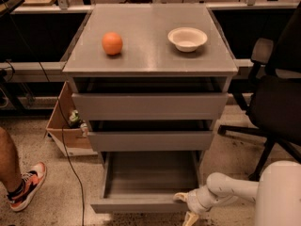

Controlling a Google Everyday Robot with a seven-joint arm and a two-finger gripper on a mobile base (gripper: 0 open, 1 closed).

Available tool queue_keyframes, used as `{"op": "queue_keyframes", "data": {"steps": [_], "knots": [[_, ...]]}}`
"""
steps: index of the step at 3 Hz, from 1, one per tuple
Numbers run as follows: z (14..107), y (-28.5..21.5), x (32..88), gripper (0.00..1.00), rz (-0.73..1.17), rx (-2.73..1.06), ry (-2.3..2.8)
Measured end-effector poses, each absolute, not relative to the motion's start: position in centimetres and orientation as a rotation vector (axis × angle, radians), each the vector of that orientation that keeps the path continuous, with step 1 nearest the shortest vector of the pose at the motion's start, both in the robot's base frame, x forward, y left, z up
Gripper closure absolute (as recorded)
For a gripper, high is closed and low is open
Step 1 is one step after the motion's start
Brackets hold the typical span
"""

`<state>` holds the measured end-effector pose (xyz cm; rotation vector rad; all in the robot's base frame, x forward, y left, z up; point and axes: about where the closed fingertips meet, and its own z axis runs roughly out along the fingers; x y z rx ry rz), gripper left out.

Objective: Open bottom drawer

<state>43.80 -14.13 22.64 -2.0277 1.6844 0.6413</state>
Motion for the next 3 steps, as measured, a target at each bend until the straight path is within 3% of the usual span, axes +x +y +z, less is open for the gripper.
{"op": "queue_keyframes", "data": {"steps": [3], "knots": [[18.4, -15.7, 47.8, 0.27, 0.6, -2.021, 1.798]]}}
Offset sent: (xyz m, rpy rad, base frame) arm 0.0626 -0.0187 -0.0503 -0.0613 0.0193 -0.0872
